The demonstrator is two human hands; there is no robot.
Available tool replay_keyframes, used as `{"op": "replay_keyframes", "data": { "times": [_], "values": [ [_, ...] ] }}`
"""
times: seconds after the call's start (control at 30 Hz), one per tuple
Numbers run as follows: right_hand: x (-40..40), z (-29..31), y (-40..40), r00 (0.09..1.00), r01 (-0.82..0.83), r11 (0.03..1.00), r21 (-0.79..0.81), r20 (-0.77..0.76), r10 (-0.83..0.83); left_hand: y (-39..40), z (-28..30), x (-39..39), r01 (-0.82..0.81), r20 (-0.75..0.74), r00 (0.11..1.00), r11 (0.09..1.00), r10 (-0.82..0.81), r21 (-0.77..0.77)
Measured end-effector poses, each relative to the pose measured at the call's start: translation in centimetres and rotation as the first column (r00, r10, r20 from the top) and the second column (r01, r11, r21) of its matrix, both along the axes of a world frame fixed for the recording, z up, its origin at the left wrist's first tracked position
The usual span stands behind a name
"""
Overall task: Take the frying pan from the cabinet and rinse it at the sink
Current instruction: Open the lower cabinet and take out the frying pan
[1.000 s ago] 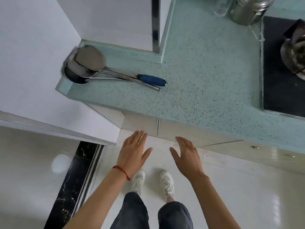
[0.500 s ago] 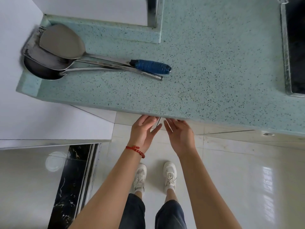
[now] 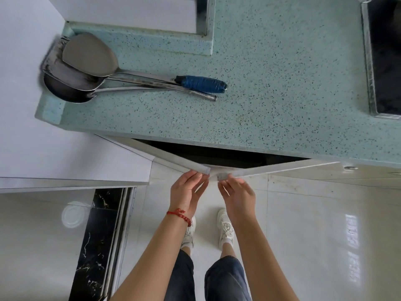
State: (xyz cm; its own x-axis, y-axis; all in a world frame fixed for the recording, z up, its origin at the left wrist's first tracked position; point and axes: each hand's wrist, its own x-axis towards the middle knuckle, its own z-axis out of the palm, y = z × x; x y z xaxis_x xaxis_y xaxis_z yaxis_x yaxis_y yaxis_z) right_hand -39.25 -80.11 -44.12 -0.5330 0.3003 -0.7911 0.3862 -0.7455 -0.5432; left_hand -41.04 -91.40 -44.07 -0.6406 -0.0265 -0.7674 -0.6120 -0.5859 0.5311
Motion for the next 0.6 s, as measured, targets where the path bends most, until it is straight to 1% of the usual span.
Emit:
{"op": "replay_keyframes", "data": {
  "times": [0.07,0.13,0.2,0.33,0.43,0.6],
  "values": [
    [1.7,0.0,-0.3,0.995,-0.054,0.991,0.125,0.086,0.043,-0.6,0.1,1.5,0.030,0.021,0.999,0.994,-0.028,-0.101],
    [3.3,-0.3,-0.5,0.981,-0.124,0.958,0.257,0.177,0.080,-1.2,0.0,2.8,0.055,0.047,0.998,0.975,-0.045,-0.214],
    [4.8,-0.5,-0.6,0.969,-0.161,0.928,0.337,0.231,0.085,-1.7,-0.1,4.1,0.067,0.079,0.996,0.949,-0.044,-0.309],
    [7.4,-0.3,-0.2,0.974,-0.130,0.920,0.369,0.221,0.049,-3.5,-0.5,6.4,0.077,0.089,0.995,0.902,-0.044,-0.425],
    [9.3,-0.2,0.4,0.972,-0.160,0.902,0.400,0.221,0.074,-4.9,-0.7,8.0,0.083,0.072,0.996,0.880,-0.055,-0.468],
    [12.7,0.2,1.9,0.969,-0.211,0.870,0.445,0.209,0.128,-7.3,-0.4,10.5,0.159,0.032,0.984,0.781,-0.176,-0.604]
  ]
}}
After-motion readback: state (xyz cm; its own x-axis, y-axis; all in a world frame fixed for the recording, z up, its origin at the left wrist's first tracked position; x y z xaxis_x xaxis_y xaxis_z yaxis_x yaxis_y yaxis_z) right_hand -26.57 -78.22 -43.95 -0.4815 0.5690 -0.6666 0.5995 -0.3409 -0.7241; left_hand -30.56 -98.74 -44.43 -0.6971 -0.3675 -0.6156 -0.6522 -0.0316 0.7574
